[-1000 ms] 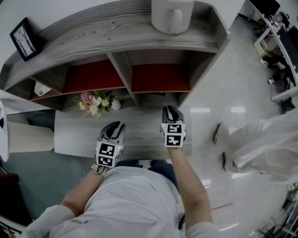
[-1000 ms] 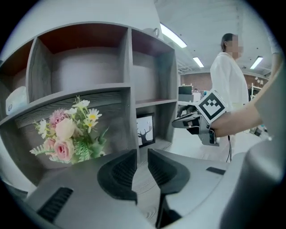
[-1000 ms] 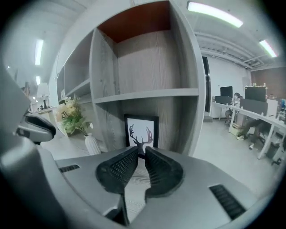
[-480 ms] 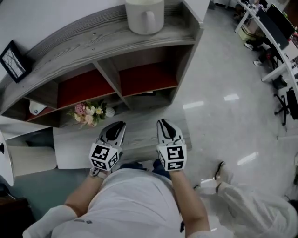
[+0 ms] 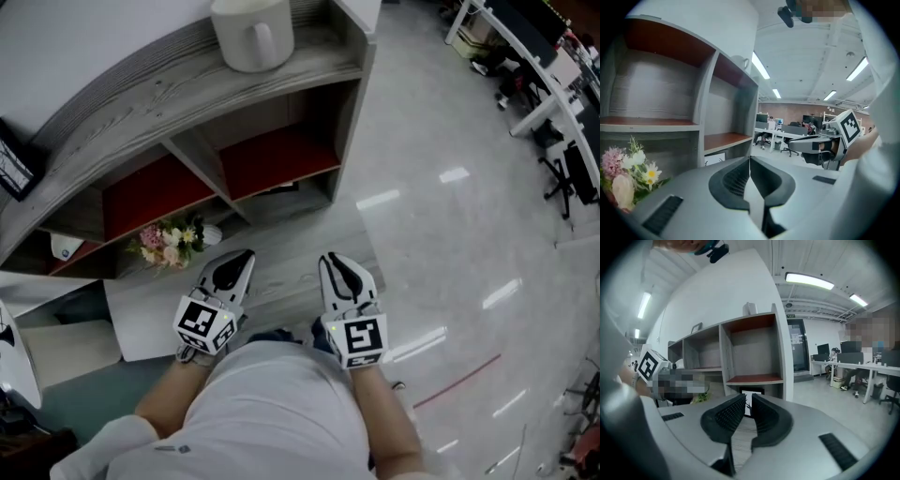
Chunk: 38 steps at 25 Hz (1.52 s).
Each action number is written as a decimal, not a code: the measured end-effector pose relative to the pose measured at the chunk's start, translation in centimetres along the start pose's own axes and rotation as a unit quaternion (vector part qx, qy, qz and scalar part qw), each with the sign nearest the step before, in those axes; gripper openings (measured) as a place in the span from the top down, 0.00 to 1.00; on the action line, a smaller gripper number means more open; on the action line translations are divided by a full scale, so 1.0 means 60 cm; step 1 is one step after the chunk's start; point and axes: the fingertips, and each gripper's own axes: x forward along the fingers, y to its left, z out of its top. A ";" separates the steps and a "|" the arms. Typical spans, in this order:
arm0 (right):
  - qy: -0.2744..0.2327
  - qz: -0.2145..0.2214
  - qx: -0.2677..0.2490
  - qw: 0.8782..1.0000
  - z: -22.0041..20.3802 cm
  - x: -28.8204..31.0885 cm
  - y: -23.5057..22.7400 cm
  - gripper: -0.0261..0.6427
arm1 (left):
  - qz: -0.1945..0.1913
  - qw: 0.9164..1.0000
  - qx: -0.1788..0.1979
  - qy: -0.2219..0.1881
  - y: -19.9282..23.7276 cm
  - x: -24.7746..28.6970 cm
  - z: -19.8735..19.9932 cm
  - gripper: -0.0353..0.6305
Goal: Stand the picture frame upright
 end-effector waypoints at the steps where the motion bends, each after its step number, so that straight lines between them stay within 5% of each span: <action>1: -0.002 -0.003 0.004 1.000 0.003 -0.004 -0.001 0.88 | -0.004 1.000 0.001 -0.003 -0.003 0.002 0.005 0.92; 38: -0.021 -0.024 -0.009 0.999 0.024 -0.008 -0.001 0.89 | -0.030 0.999 0.003 -0.012 -0.010 0.017 0.029 0.92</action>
